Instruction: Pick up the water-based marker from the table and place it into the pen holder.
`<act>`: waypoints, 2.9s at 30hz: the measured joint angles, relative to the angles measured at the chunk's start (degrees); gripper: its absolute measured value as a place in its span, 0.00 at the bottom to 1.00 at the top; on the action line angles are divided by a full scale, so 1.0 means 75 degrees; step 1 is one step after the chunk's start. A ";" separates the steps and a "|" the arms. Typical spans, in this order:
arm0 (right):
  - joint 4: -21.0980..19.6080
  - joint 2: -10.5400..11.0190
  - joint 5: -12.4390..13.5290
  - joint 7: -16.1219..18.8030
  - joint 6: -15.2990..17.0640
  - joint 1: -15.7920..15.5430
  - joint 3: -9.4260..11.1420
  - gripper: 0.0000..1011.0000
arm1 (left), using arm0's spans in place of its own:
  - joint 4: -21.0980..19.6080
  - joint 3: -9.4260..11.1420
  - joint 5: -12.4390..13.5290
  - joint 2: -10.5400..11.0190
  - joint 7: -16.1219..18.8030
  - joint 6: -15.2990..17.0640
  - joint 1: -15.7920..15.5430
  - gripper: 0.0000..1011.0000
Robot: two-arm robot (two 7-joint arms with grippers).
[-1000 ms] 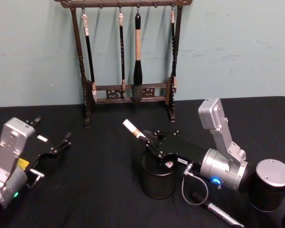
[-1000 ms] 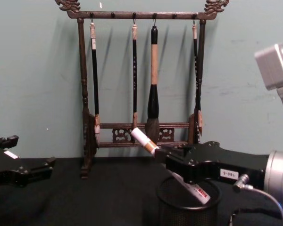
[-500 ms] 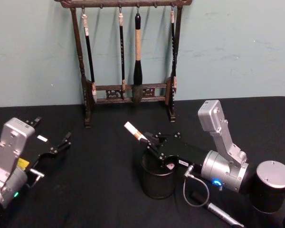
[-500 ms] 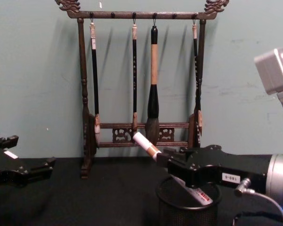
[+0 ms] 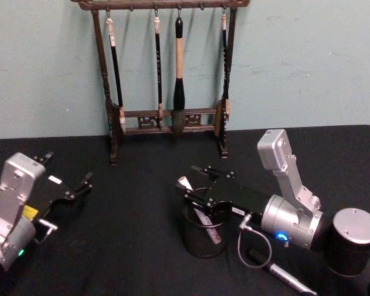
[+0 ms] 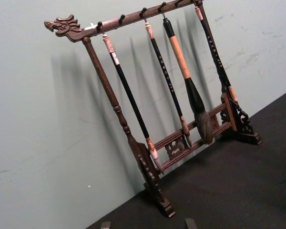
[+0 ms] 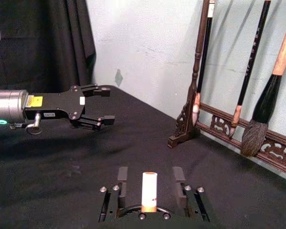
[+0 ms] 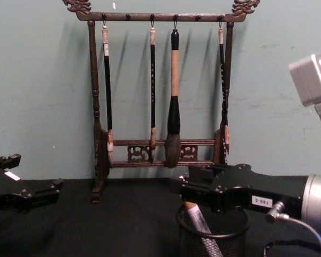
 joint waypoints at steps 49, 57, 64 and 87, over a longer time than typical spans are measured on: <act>-0.2885 0.2504 0.0688 -0.0866 0.2243 -0.1741 0.1264 0.99 | 0.0000 0.0000 0.0000 0.0000 0.0000 0.0000 0.0000 1.00; -0.2952 0.2696 0.0558 -0.0907 0.2541 -0.1911 0.1144 0.99 | 0.0000 -0.0001 0.0000 0.0000 0.0000 0.0000 0.0000 1.00; -0.3035 0.2812 0.0253 -0.0945 0.2674 -0.2013 0.0999 0.99 | 0.0000 -0.0001 0.0000 0.0000 0.0000 0.0000 0.0000 1.00; -0.3139 0.2818 -0.0736 -0.0788 0.3187 -0.2222 0.0711 0.99 | 0.0000 0.0000 0.0000 0.0000 0.0000 0.0000 0.0000 1.00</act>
